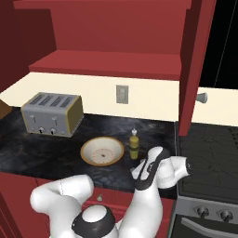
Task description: Retrieve the bottle and the shaker from the cabinet and place them next to the mixing bowl on the counter. Then add garlic from the fridge to the mixing bowl.
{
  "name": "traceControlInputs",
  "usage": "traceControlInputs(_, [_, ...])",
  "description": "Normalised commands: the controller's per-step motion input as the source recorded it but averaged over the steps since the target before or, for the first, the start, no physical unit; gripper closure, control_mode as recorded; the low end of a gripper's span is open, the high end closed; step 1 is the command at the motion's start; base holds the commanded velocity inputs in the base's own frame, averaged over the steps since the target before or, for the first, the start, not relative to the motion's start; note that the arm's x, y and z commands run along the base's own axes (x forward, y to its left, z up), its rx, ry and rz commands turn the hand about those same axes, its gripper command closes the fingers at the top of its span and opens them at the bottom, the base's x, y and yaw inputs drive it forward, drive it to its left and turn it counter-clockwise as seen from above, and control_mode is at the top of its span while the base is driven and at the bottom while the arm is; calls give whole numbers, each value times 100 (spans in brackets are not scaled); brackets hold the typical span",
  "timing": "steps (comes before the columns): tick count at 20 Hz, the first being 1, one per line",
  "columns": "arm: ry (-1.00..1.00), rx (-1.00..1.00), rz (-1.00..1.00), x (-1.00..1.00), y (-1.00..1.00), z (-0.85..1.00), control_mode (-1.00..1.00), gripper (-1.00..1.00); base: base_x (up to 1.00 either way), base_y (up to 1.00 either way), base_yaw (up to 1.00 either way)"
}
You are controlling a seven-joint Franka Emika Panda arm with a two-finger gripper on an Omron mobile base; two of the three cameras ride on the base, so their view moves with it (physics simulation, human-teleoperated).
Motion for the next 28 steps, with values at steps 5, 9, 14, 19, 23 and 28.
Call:
traceControlInputs(5, [0, 9, -22, -72, 9, 77, -100, -100, 0, 0, 0])
traceControlInputs(9, [2, 3, -21, -59, 28, 98, -100, -100, 0, 0, 0])
traceControlInputs(14, [11, 0, -15, -49, 40, 100, -100, -100, 0, 0, 0])
traceControlInputs(19, [8, 0, -12, -38, 49, 85, -100, -100, 0, 0, 0])
traceControlInputs(23, [13, -2, -17, -11, 54, 78, -100, -100, 0, 0, 0])
traceControlInputs(28, [19, -7, -22, 0, 57, 53, -100, -100, 0, 0, 0])
